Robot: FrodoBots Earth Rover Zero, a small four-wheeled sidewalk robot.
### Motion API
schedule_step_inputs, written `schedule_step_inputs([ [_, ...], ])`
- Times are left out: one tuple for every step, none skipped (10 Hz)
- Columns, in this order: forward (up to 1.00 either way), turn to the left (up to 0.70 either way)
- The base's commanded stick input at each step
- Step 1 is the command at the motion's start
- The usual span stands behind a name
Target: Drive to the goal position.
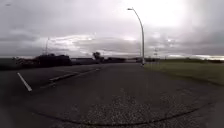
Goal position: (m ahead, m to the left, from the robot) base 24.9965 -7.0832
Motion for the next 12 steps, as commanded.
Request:
schedule_step_inputs([
  [0.00,0.00],
  [0.00,0.00],
  [0.00,0.00],
  [0.00,0.00],
  [0.02,0.00],
  [0.21,0.00],
  [0.40,0.00],
  [0.43,0.00],
  [0.44,0.00],
  [0.70,0.00],
  [0.70,0.00],
  [0.70,0.00],
])
